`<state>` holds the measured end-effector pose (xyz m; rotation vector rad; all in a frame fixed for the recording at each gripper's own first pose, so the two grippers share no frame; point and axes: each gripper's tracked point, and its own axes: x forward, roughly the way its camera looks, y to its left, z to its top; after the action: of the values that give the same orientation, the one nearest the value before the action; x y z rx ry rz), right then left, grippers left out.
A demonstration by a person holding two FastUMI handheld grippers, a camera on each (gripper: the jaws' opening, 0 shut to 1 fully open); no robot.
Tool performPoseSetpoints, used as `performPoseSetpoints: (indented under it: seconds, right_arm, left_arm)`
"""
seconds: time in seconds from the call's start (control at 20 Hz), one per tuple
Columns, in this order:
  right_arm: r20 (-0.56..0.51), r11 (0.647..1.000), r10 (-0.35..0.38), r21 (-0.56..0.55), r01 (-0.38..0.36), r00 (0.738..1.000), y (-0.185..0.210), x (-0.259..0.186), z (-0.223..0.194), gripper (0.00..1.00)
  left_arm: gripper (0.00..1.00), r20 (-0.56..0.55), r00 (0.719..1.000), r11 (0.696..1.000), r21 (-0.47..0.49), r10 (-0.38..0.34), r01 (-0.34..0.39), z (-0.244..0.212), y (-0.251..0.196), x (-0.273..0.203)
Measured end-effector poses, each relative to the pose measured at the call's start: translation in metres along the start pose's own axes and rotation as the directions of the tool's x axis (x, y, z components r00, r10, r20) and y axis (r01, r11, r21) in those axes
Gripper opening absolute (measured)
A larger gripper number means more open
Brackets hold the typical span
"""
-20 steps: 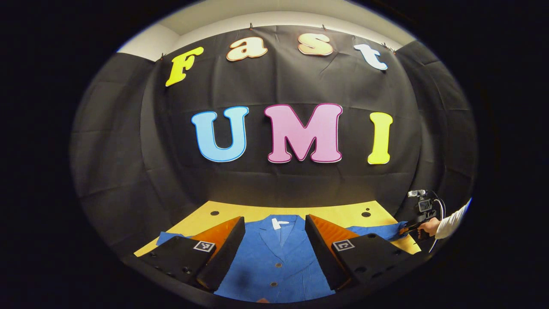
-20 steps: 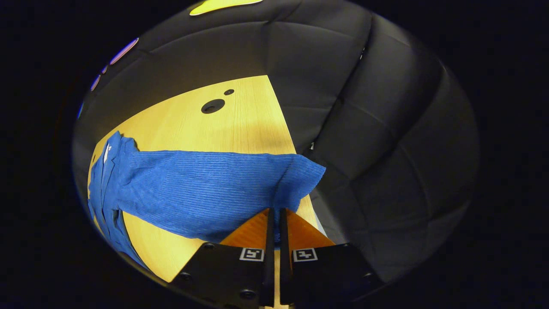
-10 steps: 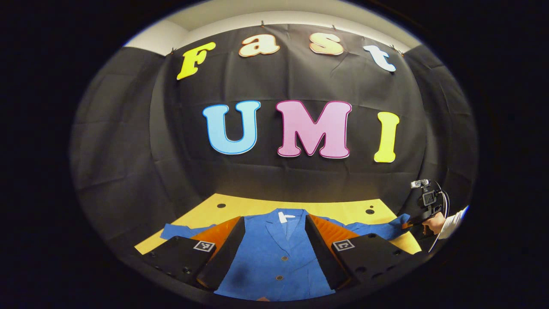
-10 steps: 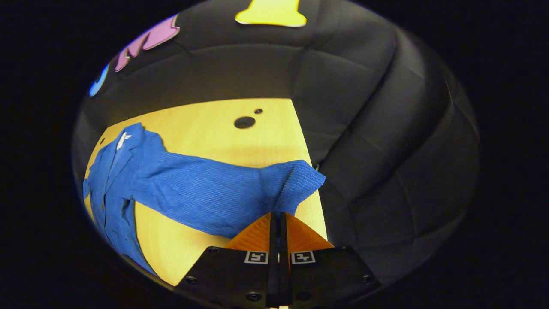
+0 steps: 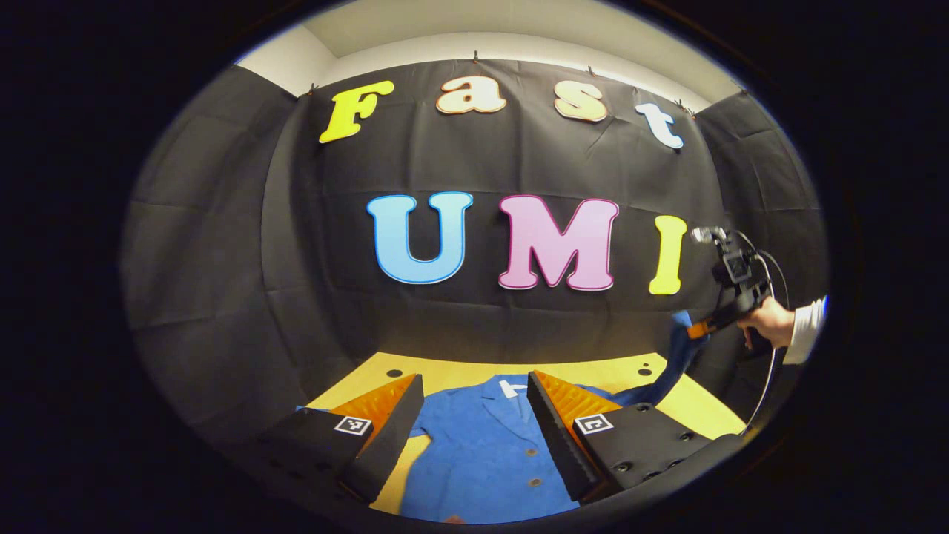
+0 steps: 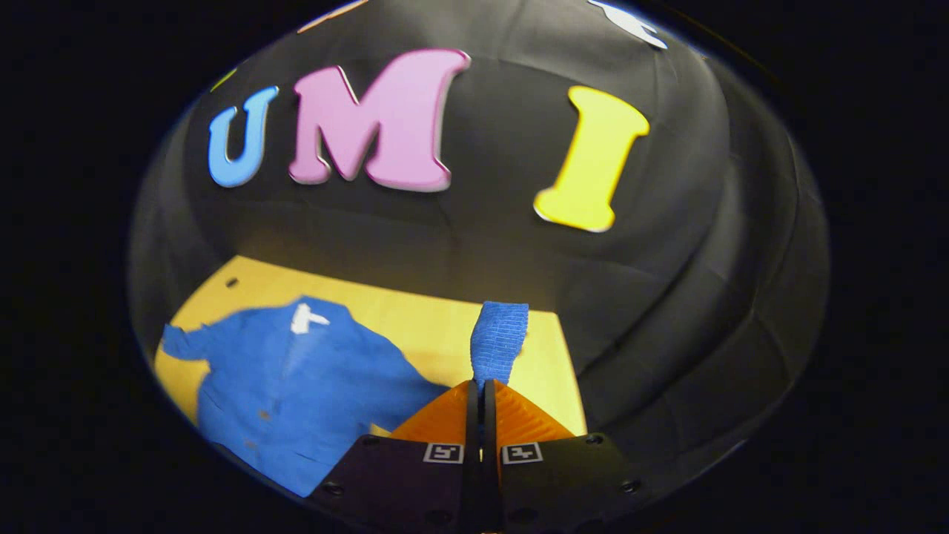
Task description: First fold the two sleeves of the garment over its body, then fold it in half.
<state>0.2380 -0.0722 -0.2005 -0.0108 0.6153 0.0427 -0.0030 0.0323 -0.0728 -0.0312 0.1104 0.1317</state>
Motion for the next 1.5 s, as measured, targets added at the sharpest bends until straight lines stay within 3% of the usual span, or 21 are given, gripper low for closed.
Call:
performPoseSetpoints:
  seconds: [0.1, 0.25, 0.55, 0.75, 0.8, 0.95, 1.0, 1.05, 1.1, 1.15, 1.25, 1.4, 1.5]
  right_arm:
    - [-0.02, 0.997, 0.069, 0.031, -0.068, 0.997, 0.074, 0.012, -0.014, 0.04]
    - [0.027, 0.992, 0.127, -0.007, -0.127, 0.992, 0.147, -0.001, -0.015, 0.04]
    - [0.074, 0.996, 0.047, -0.081, -0.041, 0.996, 0.144, -0.031, -0.019, 0.04]
    - [0.122, 0.997, -0.016, -0.078, 0.026, 0.992, 0.139, -0.086, -0.022, 0.04]
    - [0.142, 0.997, -0.027, -0.072, 0.037, 0.989, 0.14, -0.101, -0.022, 0.0]
    - [0.181, 1.0, -0.002, -0.016, 0.005, 0.984, 0.167, -0.142, -0.027, 0.04]
    - [0.197, 0.999, 0.012, -0.032, -0.005, 0.98, 0.174, -0.145, -0.025, 0.04]
    - [0.142, 0.997, -0.02, -0.076, 0.031, 0.99, 0.177, -0.151, -0.032, 0.04]
    - [0.148, 0.988, -0.003, -0.153, 0.026, 0.989, 0.186, -0.148, -0.03, 0.04]
    - [0.224, 0.98, 0.044, -0.198, 0.001, 0.974, 0.212, -0.145, -0.006, 0.05]
    - [0.232, 0.973, 0.106, -0.225, -0.052, 0.967, 0.257, -0.129, 0.014, 0.04]
    - [0.139, 0.96, 0.216, -0.212, -0.184, 0.966, 0.309, -0.075, 0.008, 0.04]
    - [-0.016, 0.949, 0.24, -0.205, -0.239, 0.971, 0.33, -0.022, -0.025, 0.04]
  left_arm:
    - [0.82, -0.027, 0.999, 1.0, -0.023, 0.017, -0.017, -0.015, 0.025, -0.006]
    - [0.81, -0.045, 0.998, 0.999, -0.011, 0.049, -0.049, -0.029, 0.063, -0.018]
    - [0.82, -0.078, 0.996, 0.998, -0.034, 0.042, -0.045, -0.052, 0.099, -0.018]
    - [0.82, -0.052, 0.998, 1.0, -0.005, -0.024, 0.024, -0.046, 0.093, -0.002]
    - [0.82, -0.042, 0.998, 0.999, 0.002, -0.044, 0.044, -0.044, 0.09, 0.002]
    - [0.82, -0.028, 0.996, 0.996, -0.002, -0.088, 0.088, -0.04, 0.082, 0.012]
    - [0.82, -0.028, 0.995, 0.995, -0.007, -0.099, 0.099, -0.041, 0.079, 0.014]
    - [0.82, -0.03, 0.994, 0.994, -0.011, -0.109, 0.108, -0.041, 0.078, 0.016]
    - [0.82, -0.03, 0.993, 0.994, -0.012, -0.113, 0.113, -0.042, 0.078, 0.017]
    - [0.82, -0.029, 0.993, 0.993, -0.011, -0.114, 0.113, -0.041, 0.08, 0.018]
    - [0.82, -0.026, 0.995, 0.995, -0.012, -0.096, 0.096, -0.042, 0.089, 0.019]
    - [0.81, -0.038, 0.998, 0.998, -0.032, -0.046, 0.045, -0.05, 0.112, 0.021]
    - [0.82, -0.062, 0.998, 0.999, -0.042, 0.004, -0.007, -0.061, 0.132, 0.021]
